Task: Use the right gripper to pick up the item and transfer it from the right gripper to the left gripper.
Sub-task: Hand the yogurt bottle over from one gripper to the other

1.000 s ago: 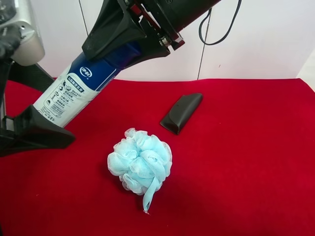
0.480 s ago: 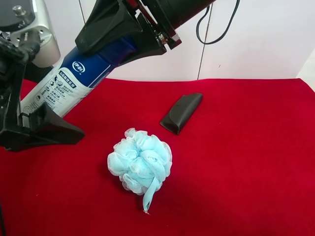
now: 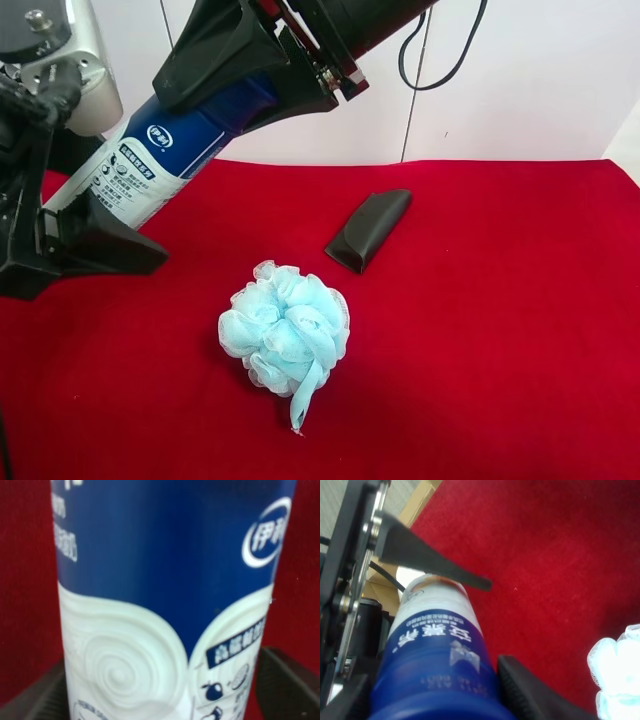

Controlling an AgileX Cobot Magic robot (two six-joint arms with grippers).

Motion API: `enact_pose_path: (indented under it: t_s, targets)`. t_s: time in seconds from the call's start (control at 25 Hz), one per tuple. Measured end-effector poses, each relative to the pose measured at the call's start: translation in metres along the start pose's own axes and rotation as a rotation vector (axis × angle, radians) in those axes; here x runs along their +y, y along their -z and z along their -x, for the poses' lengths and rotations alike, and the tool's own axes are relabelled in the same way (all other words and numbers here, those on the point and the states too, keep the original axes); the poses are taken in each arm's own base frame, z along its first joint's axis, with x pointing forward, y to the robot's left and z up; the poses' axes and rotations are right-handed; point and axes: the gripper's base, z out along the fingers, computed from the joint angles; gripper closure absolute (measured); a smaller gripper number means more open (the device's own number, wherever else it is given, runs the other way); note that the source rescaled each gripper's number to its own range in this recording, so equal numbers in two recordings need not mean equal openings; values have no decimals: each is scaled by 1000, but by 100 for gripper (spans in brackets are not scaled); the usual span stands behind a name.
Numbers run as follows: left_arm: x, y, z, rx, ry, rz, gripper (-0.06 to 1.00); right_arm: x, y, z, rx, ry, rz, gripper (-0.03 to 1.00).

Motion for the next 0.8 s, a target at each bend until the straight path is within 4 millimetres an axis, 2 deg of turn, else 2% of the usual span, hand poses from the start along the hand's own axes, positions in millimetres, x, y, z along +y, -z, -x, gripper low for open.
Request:
enact_pose_path:
  t_s: [0.08, 0.28, 0.32, 0.36, 0.8]
  targets:
    - [0, 0, 0, 0, -6, 0, 67, 0, 0, 0, 2, -1, 4, 97]
    - [0, 0, 0, 0, -15, 0, 74, 3, 0, 0, -3, -15, 28, 97]
    - [0, 0, 0, -1, -14, 0, 82, 3, 0, 0, -2, -16, 32, 97]
    - [0, 0, 0, 0, -18, 1, 94, 3, 0, 0, 0, -17, 34, 97]
    - [0, 0, 0, 0, -30, 0, 93, 3, 0, 0, 5, -15, 30, 97]
